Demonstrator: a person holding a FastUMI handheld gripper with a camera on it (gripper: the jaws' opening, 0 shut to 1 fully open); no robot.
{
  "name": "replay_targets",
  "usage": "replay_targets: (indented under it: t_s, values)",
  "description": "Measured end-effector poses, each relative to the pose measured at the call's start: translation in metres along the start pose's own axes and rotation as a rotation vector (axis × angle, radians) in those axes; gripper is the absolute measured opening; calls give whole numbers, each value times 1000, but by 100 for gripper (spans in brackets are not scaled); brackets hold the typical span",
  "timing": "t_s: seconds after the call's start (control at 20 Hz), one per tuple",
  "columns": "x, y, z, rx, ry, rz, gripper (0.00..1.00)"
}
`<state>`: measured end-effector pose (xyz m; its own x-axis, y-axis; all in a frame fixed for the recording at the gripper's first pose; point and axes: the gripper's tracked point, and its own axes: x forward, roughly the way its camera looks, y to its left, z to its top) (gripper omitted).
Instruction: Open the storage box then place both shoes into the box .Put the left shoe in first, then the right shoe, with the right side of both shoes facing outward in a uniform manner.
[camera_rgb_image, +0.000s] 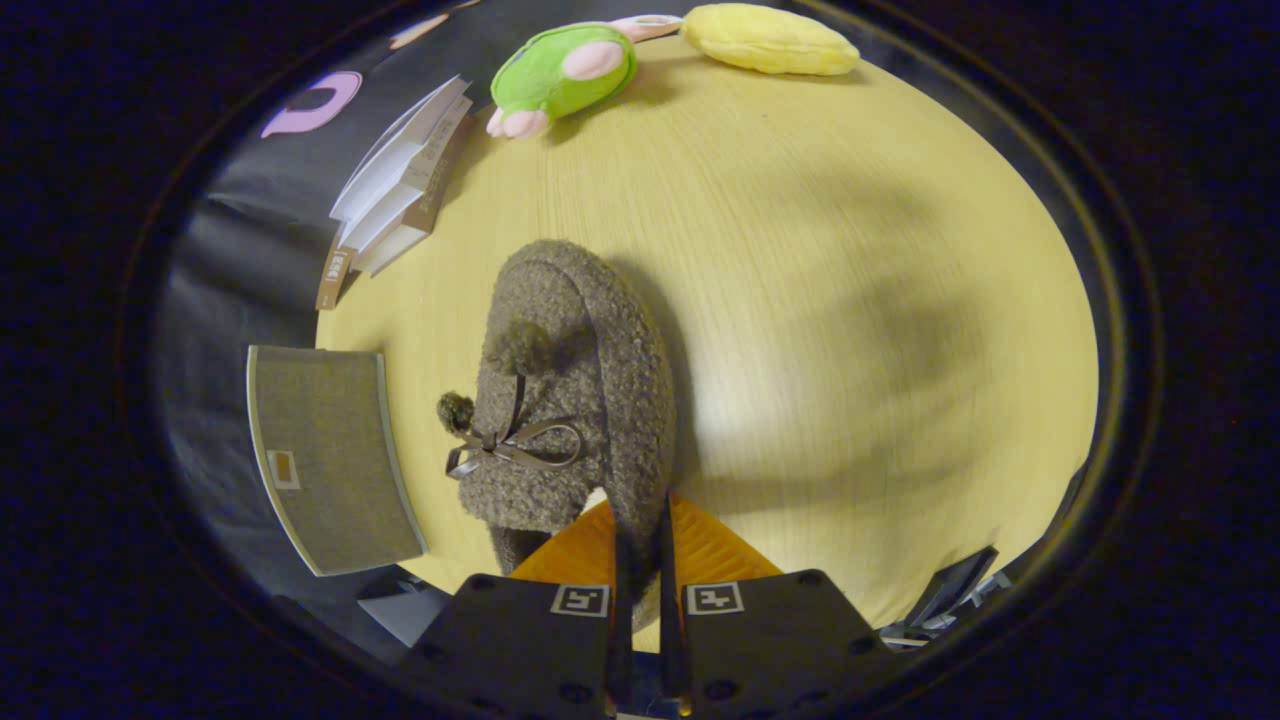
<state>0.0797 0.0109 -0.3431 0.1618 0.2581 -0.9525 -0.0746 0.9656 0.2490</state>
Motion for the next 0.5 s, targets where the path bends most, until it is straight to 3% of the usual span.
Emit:
replay_targets:
  t_s: [0.25, 0.5]
  values:
    - [-1, 6, -4, 54, -23, 104, 14]
    - [-11, 15, -3, 131, -79, 188, 5]
